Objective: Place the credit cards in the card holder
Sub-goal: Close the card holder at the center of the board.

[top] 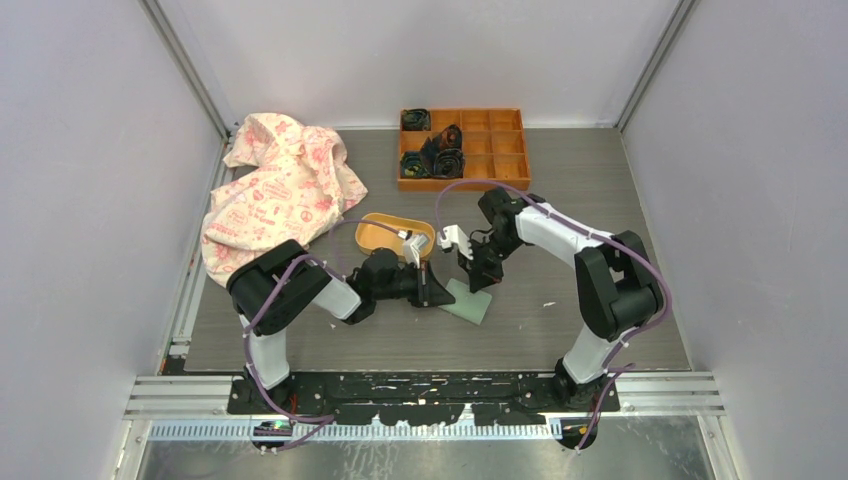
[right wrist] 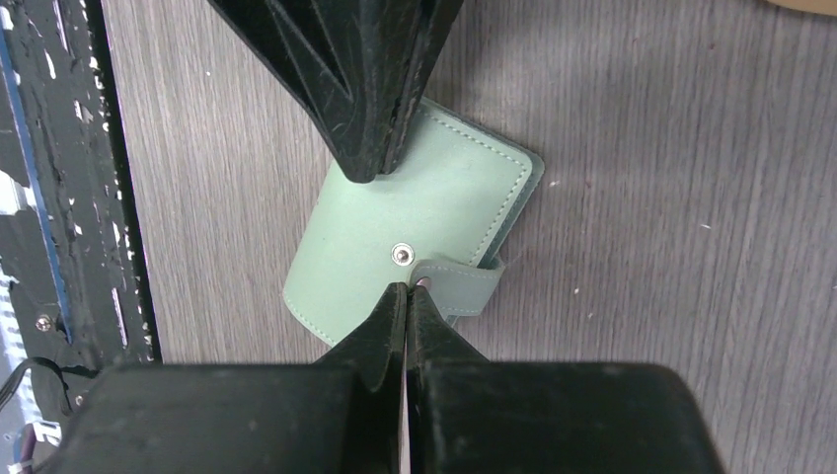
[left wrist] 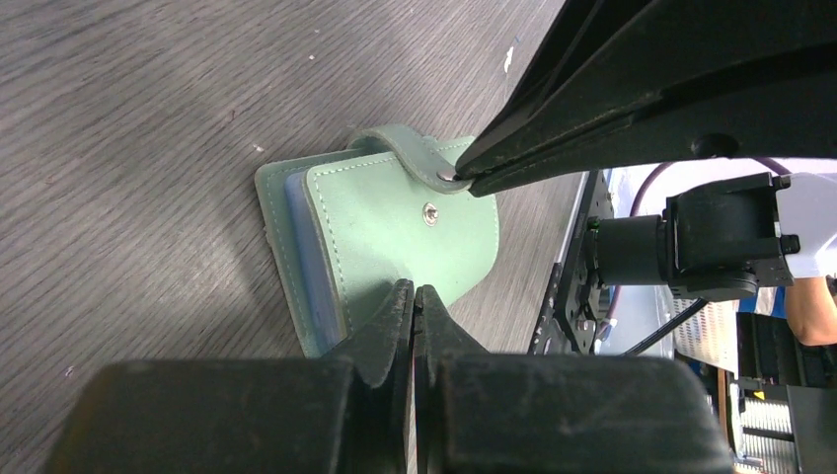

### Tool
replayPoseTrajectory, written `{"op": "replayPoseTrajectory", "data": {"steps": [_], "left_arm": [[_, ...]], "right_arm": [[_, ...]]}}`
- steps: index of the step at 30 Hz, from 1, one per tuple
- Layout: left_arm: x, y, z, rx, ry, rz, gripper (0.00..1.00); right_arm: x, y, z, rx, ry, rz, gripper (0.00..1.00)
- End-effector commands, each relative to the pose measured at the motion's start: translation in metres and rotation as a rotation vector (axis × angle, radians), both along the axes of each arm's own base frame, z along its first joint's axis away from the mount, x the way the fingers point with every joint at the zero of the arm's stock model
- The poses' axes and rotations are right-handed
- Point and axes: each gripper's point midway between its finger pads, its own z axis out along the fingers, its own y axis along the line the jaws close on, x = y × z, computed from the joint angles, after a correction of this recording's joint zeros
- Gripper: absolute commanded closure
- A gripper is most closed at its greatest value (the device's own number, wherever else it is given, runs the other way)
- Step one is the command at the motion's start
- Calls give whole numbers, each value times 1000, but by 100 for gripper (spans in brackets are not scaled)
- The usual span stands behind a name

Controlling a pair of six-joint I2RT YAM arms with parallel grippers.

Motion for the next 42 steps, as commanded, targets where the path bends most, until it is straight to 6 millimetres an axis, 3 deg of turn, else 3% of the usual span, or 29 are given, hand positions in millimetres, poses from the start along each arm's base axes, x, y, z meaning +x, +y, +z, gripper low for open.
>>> {"op": "replayPoseTrajectory", "data": {"steps": [1,42], "left_arm": [[-1,7,-6,18,7,14,100],[-6,5,-4,8,18,4,100]], "right_arm": [[-3,3,12,15,-77,41,99],[-29,18,4,-8,-76,107,99]]}}
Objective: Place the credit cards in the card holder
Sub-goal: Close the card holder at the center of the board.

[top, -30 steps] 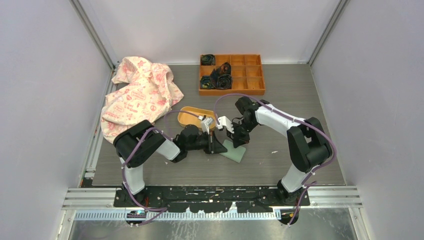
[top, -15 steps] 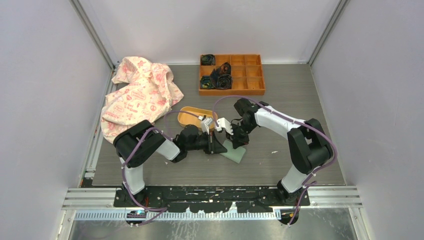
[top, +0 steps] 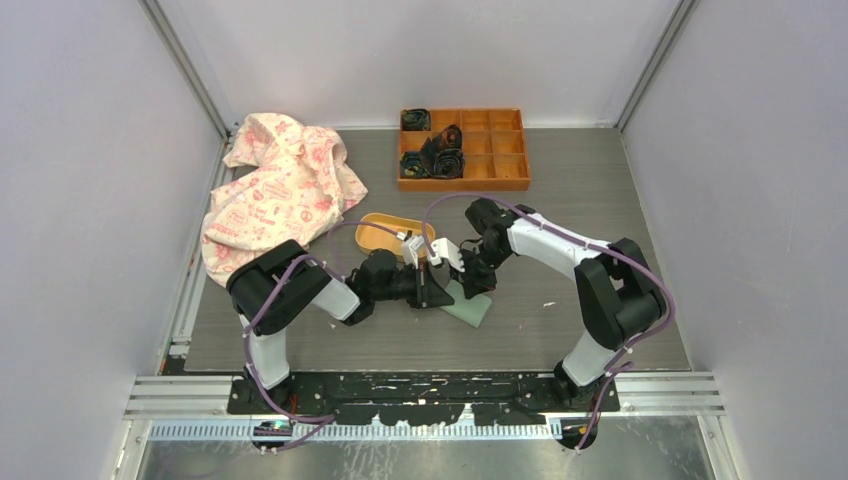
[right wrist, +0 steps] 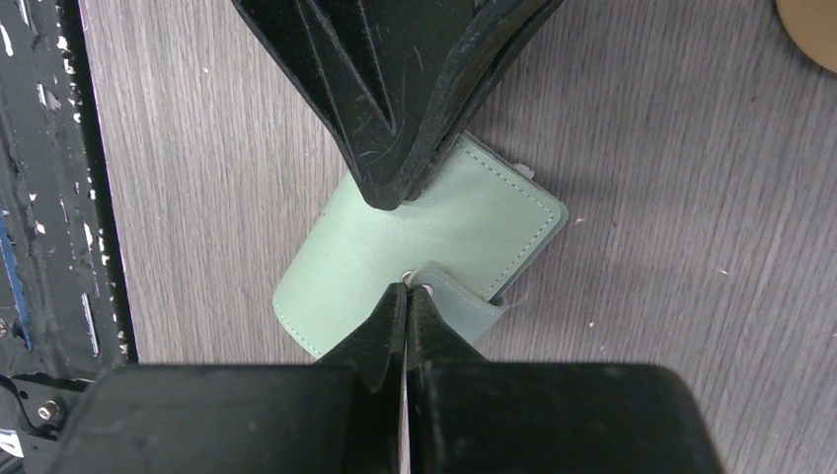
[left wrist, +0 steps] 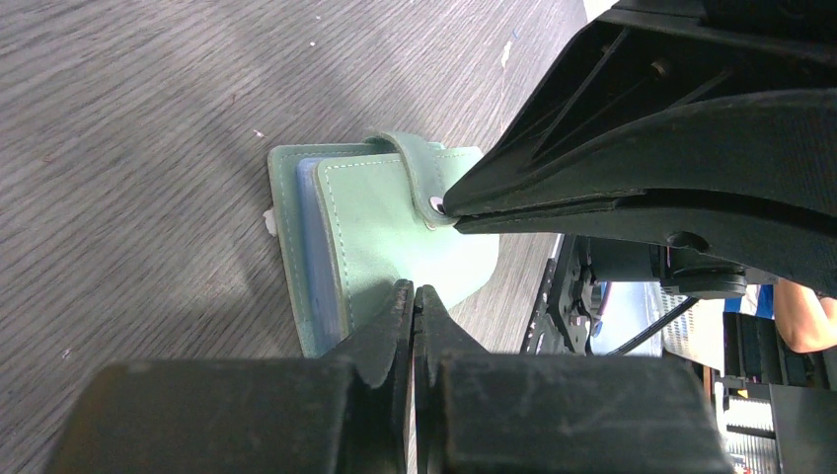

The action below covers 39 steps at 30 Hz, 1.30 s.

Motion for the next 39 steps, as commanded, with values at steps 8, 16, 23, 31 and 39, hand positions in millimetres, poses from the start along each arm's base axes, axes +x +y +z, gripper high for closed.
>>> {"op": "replayPoseTrajectory", "data": {"steps": [8,16,23,31,39], "left_arm": [[-2,3,-3,16,-6,3,100],[-3,3,-2,14,-11,0,100],[-4,3,1,-1,-17,-2,100],[-5,3,1,-18,-13,0,100],[-6,4,8,-52,-19,3,100]], "right_arm": [[-22,7,3,9,16,60,99],[-30,2,-7,-48,-12,109,99],[-40,-7,-22,-137,-72,192,99],[-53,-15,-34,-203,-74,247,99],[-62,-27,-48,-292,-89,294,99]]}}
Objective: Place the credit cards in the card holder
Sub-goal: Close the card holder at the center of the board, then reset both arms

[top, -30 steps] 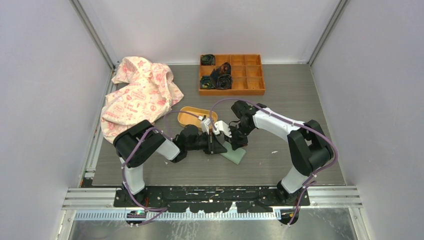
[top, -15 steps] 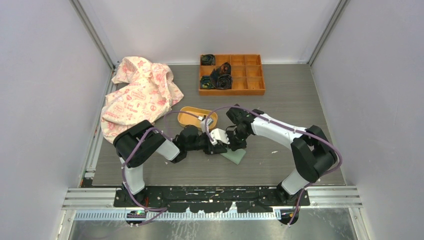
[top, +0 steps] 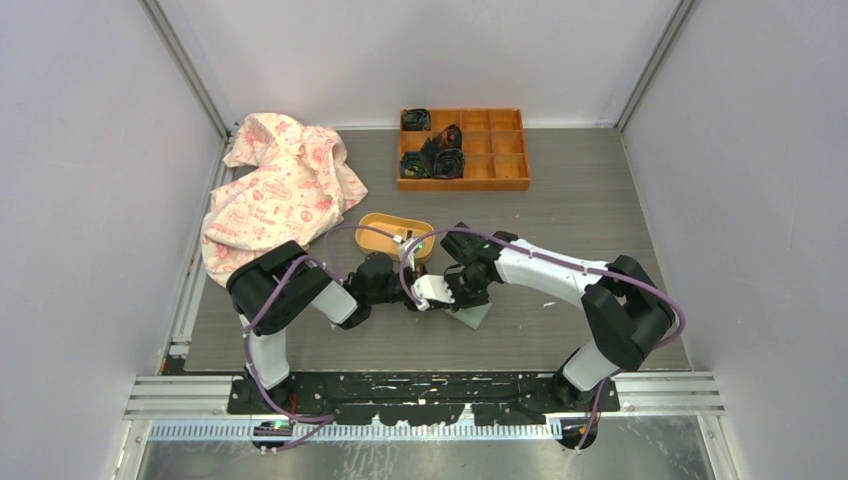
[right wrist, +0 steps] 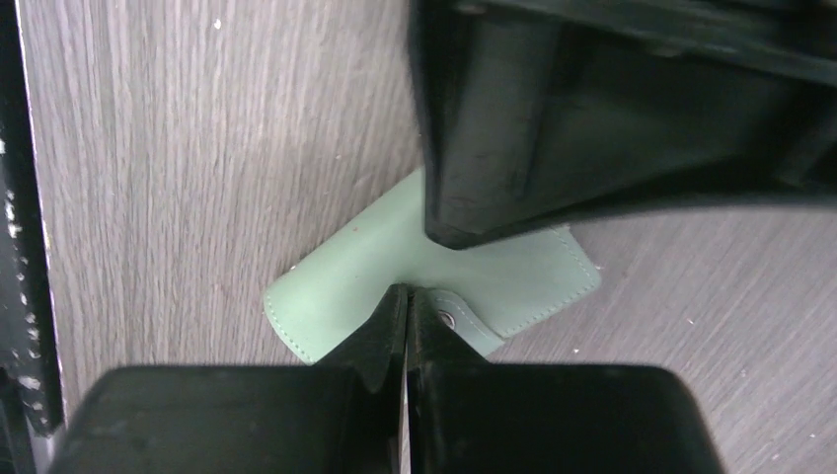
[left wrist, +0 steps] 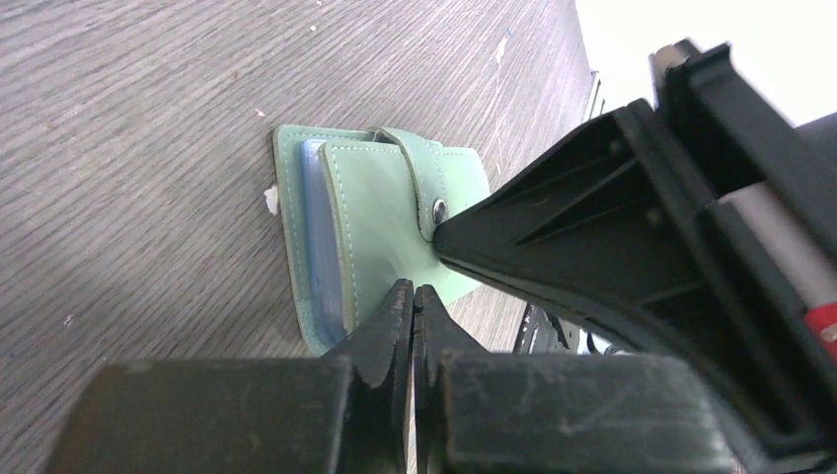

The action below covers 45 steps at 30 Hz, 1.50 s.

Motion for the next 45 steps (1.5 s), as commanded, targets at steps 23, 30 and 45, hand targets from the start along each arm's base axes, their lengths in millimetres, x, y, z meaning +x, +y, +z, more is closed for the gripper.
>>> {"op": "replayPoseTrajectory", "data": {"steps": [23,30,45], "left_arm": [[-19,85,142,222,-358,82,55],[-11,169,260,222,-523,455,1],[-53,211,335,232,-584,433,1]], "right_arm": [[84,-79,181,493,-242,-924,1],[84,-147,306,791,-412,-1396,0],[23,-173,418,1183,-453,-1641,1]]}}
